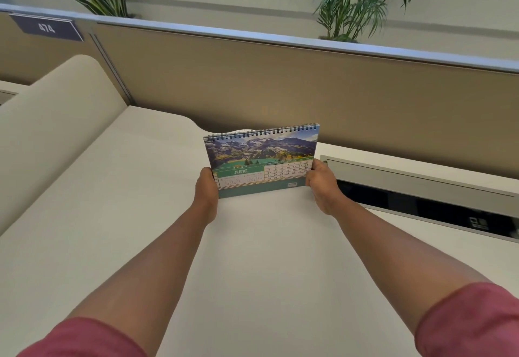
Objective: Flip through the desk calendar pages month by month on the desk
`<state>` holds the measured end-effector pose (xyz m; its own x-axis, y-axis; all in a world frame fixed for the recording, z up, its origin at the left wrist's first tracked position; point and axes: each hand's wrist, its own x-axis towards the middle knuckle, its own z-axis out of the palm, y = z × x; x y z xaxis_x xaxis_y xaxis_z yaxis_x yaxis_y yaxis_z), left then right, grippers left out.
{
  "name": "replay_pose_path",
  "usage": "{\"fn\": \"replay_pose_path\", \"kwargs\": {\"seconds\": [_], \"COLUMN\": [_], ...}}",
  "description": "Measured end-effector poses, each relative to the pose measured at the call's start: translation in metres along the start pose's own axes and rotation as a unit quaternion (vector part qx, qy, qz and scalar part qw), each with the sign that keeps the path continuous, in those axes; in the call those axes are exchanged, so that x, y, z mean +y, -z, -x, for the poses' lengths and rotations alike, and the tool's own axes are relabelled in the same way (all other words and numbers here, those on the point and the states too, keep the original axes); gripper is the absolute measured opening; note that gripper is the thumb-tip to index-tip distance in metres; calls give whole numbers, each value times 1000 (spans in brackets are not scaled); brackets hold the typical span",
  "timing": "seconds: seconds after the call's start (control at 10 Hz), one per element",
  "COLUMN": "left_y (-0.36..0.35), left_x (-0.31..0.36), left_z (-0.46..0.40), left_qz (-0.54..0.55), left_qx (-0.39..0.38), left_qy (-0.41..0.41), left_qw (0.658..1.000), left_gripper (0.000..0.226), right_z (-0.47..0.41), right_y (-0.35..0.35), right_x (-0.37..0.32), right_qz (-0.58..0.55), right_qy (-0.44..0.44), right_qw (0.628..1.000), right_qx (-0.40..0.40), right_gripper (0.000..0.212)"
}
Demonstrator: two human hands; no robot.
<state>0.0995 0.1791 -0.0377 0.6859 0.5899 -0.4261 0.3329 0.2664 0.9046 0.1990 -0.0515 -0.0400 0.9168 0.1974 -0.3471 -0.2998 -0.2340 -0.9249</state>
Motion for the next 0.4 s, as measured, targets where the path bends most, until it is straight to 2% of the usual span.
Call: {"fn": "replay_pose_path", "kwargs": {"seconds": [0.2,0.3,0.4], "left_y": [1,-1,-3], "left_x": [2,7,8], "left_z": [13,23,38], "left_qz": [8,7,-62], "left_qx": [31,100,223], "left_qy": [-18,-33,-146], "left_qw": [999,994,962], "left_gripper": [43,40,30], "right_z": [7,18,30], "right_y": [-3,-2,-3], "right_x": [0,-4,-8], "right_qz": [-18,-27,-31], "right_qy": [20,37,70], "right_qw": [999,998,995], "right_qx": [39,45,65], "right_gripper": [44,47,45]}}
